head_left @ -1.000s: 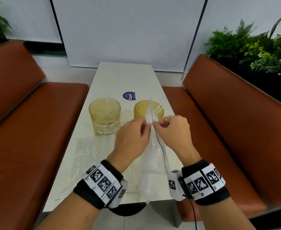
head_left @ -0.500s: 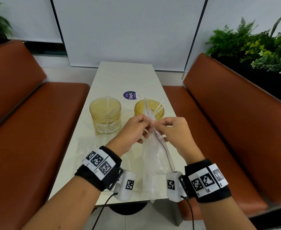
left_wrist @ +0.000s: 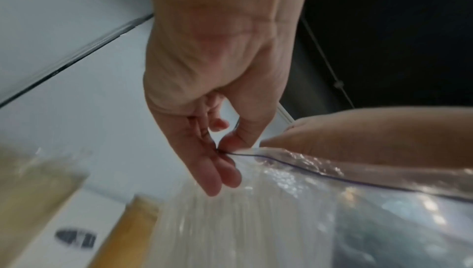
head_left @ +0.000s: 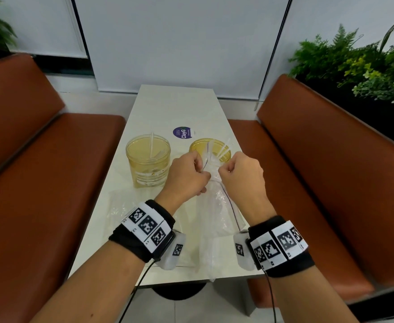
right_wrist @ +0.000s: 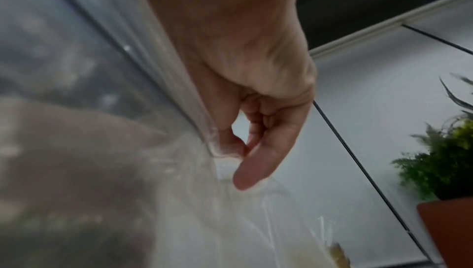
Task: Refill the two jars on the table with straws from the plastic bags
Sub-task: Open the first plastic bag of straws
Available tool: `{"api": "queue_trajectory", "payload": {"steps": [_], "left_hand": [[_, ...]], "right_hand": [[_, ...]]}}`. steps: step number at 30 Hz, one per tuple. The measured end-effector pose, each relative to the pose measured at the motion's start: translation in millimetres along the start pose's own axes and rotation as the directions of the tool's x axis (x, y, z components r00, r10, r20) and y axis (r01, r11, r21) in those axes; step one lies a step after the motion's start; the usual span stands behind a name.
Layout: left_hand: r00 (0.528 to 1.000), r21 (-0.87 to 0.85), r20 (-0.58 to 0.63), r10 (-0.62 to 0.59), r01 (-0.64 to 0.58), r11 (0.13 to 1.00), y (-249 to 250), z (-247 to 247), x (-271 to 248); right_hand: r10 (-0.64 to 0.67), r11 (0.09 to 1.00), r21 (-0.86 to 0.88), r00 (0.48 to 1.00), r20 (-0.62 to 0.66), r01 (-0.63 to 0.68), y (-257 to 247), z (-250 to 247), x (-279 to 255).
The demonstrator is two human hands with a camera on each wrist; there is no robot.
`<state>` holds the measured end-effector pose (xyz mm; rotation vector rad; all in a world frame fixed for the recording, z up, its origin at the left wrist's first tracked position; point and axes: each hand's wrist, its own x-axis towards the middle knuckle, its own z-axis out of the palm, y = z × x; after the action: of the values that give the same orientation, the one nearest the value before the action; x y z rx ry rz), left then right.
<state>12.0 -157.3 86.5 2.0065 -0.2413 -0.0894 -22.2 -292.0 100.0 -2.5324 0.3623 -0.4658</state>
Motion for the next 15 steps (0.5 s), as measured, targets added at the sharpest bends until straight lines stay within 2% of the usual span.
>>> {"api": "queue_trajectory", "payload": {"steps": [2,4,6,10,12,15], "left_hand": [[0.998,0.111,0.003,0.059,-0.059,0.992,1,-1,0],[0.998,0.237,0.008,0.056,-0.057,0.97,4,-2,2],[0.999,0.315,-0.03,0.012,-0.002,0.949,7,-3,5],[0.99,0.469,-0.141,-0.028,0.092,0.878,12,-5,10],[0.992,0.541,-0.12,-0.026,0.087,0.836,11,-10,13],[0.998,0.574,-0.022,-0.065,0.066,0.816,10,-24,12]], "right_hand": [[-0.037,0.997,-0.069,0.999,0.028,0.038,-5,-6,0],[-0.065,0.983,-0.167,0.993,0.097,0.081,-9,-11,3],[-0.014,0.973,-0.226,0.989,0.146,0.047,-11,-15,8],[0.08,0.948,-0.316,0.99,0.113,-0.041,-15,-15,15],[0.11,0.921,-0.386,0.988,0.108,-0.06,-13,-20,19],[0.14,0.893,-0.445,0.982,0.129,-0.069,-4,-31,27]]}}
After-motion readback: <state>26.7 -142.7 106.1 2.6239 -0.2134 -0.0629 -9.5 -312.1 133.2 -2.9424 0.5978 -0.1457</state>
